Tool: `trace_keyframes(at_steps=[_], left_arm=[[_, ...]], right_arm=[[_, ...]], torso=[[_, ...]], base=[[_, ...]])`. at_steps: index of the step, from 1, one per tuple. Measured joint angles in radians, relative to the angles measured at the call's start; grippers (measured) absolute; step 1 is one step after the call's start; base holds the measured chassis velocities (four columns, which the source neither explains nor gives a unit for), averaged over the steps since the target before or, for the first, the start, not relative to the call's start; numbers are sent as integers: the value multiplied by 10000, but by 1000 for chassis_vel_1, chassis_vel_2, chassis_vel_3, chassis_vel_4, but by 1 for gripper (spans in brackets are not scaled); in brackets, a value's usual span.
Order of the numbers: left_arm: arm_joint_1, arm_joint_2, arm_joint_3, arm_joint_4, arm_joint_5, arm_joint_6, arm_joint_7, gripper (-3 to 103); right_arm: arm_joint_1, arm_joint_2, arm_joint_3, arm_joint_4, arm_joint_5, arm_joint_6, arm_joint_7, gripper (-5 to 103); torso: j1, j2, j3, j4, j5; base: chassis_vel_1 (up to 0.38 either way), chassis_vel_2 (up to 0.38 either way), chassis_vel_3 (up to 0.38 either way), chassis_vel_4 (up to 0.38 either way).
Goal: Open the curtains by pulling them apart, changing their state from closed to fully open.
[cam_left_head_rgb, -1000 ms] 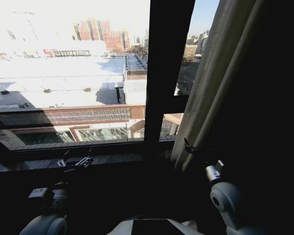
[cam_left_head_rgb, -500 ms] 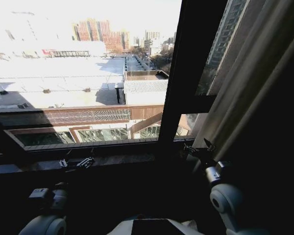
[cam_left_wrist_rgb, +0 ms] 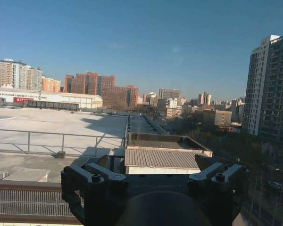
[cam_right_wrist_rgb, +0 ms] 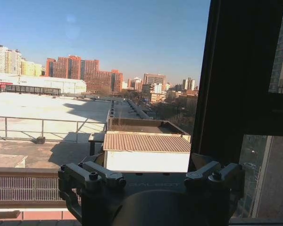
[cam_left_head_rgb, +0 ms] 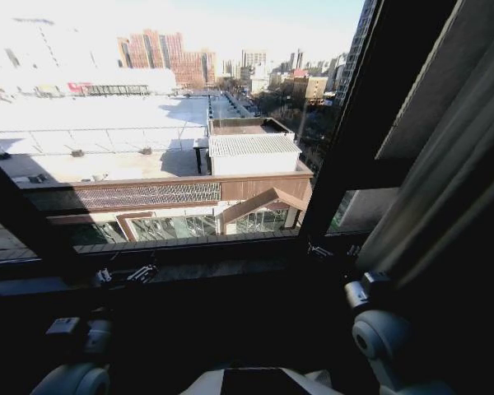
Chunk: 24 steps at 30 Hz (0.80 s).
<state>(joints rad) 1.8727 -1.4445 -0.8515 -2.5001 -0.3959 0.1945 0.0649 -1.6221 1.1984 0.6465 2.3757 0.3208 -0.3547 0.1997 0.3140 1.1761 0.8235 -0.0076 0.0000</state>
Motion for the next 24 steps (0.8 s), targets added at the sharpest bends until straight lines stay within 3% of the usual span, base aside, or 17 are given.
trace_keyframes(at_steps=[24], left_arm=[[12,-44,-10,0,7,-113,3,100]], right_arm=[[-72,25,-167,28,-103,41,-25,100]], torso=[[0,-1,1,2,2]], base=[[356,349,-354,-349]])
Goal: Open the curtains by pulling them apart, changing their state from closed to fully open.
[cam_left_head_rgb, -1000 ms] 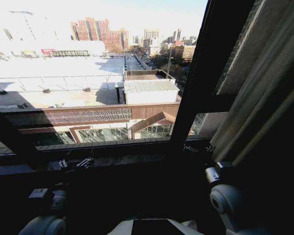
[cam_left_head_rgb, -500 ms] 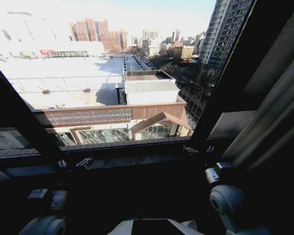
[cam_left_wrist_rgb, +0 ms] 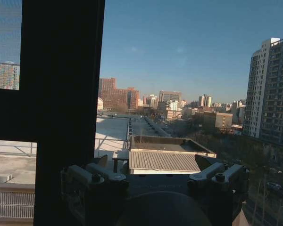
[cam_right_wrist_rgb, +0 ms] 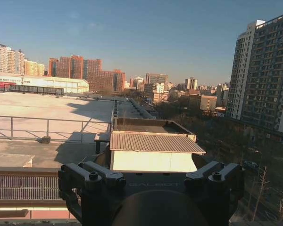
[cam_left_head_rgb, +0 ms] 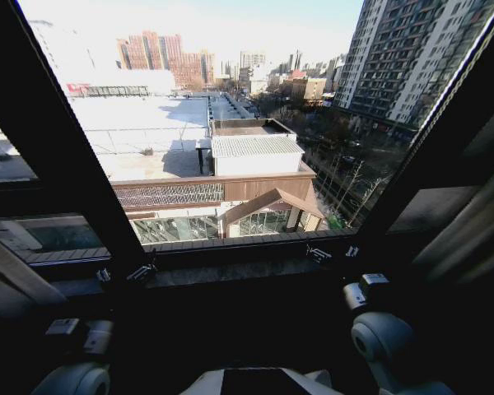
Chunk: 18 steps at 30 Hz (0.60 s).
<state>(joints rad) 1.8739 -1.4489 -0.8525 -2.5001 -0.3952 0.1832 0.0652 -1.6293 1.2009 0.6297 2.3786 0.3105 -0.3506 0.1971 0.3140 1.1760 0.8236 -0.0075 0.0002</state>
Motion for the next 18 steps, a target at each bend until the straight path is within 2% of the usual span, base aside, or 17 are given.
trace_keyframes(at_steps=[9,18], left_arm=[[-39,1,29,0,3,4,0,100],[-73,-13,27,0,5,43,-8,100]], right_arm=[[17,72,-149,-99,-184,35,-1,100],[91,128,-276,-285,-451,418,-13,100]], torso=[[0,0,-1,-4,-1],[1,0,0,-3,-2]], base=[[354,357,-360,-354],[357,361,-343,-349]])
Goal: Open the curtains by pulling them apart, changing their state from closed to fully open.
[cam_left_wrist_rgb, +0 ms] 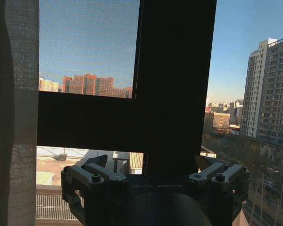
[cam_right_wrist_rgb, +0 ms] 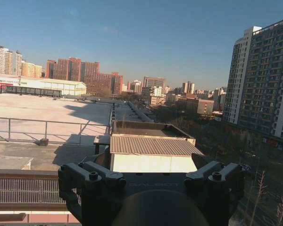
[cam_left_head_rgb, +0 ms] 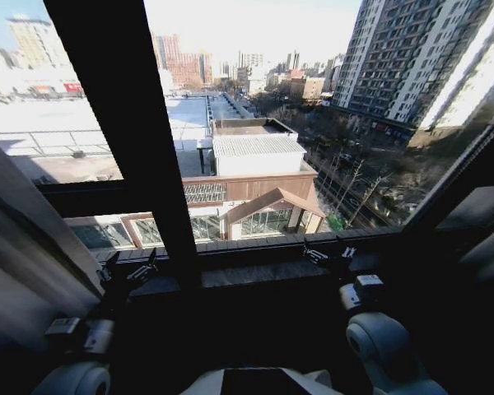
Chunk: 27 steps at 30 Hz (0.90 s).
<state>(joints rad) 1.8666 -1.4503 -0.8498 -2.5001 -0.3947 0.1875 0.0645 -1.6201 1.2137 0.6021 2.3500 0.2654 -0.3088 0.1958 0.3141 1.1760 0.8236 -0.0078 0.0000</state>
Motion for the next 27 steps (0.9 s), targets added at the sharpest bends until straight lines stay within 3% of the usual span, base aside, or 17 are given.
trace_keyframes(at_steps=[10,18,20,27], left_arm=[[-27,12,-10,0,1,1,-29,100],[-103,28,-149,1,19,-49,-121,100],[-345,220,-142,0,-148,15,-445,100],[-985,750,-177,74,-498,226,-1524,100]], right_arm=[[29,39,-113,-153,-217,174,283,100],[56,40,-145,-209,-218,196,309,100],[65,40,-185,-238,-216,198,306,100],[38,9,-218,-321,-209,206,288,100]], torso=[[0,1,-1,3,-1],[0,0,1,3,1],[-2,-1,1,1,14],[-3,0,0,0,6]], base=[[341,319,-330,-339],[94,89,-71,-112],[-21,-25,12,37],[-27,-32,21,44]])
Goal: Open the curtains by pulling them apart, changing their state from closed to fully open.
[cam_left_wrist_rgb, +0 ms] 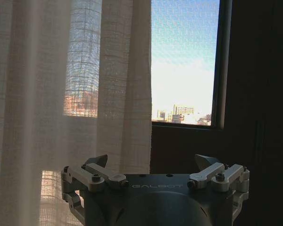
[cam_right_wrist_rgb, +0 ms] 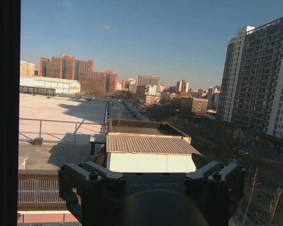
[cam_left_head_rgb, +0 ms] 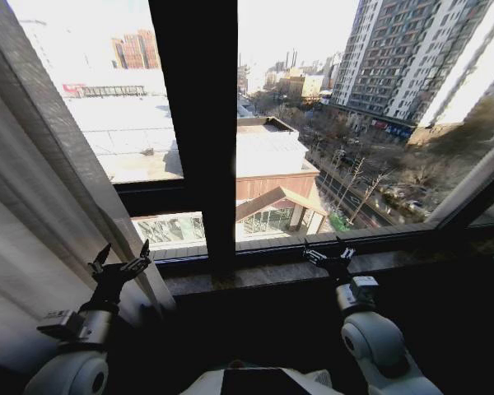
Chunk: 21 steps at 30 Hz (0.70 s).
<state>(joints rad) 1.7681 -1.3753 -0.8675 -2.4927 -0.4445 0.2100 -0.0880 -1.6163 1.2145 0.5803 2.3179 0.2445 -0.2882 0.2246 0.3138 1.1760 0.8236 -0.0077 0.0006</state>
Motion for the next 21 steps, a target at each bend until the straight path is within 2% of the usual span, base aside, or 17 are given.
trace_keyframes(at_steps=[2,5,9,21], left_arm=[[-142,70,3,85,-66,85,-351,100],[-258,143,6,211,-63,93,-593,100],[-540,482,4,501,-162,94,-1213,100],[-1055,1768,-690,977,-1252,332,-1177,100]], right_arm=[[-7,-12,-8,-32,4,2,-9,100],[-7,-19,-25,-65,6,4,-16,100],[-19,10,-63,-151,1,10,-20,100],[-69,79,231,-188,-22,42,-16,100]], torso=[[1,0,0,1,-14],[2,0,1,1,-13],[2,-1,1,1,-3],[2,-1,1,1,-8]], base=[[0,0,0,0],[0,0,0,0],[0,0,0,0],[0,0,0,0]])
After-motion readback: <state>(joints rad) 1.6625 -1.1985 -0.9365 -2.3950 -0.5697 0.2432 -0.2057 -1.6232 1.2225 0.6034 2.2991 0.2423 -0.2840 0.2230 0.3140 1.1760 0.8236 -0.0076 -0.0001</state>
